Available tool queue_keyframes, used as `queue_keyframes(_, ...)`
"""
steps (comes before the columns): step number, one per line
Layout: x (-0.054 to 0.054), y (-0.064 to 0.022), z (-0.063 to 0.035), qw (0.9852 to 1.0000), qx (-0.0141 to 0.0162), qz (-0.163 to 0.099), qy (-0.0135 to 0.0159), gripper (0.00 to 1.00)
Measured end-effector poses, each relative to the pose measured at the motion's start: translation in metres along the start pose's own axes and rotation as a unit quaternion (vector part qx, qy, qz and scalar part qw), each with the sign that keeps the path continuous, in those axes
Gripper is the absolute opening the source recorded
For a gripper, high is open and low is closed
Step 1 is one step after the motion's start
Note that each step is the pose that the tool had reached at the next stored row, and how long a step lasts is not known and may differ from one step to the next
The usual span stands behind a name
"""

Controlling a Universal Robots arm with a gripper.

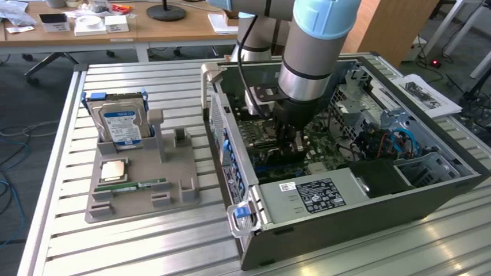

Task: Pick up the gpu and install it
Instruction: 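Insert the gpu into the slot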

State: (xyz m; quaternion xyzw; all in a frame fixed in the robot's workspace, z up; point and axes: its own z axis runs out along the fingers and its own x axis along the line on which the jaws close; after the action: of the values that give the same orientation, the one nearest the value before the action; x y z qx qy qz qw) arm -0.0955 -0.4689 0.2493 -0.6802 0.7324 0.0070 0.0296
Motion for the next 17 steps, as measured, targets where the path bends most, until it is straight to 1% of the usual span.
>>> queue_keyframes(16,0.0,0.0002,0.0017,1.0,0.0,0.0,-0.0004,0.27)
queue_keyframes(17,-0.0001,0.0004,0.0024,1.0,0.0,0.0,-0.0013,0.27)
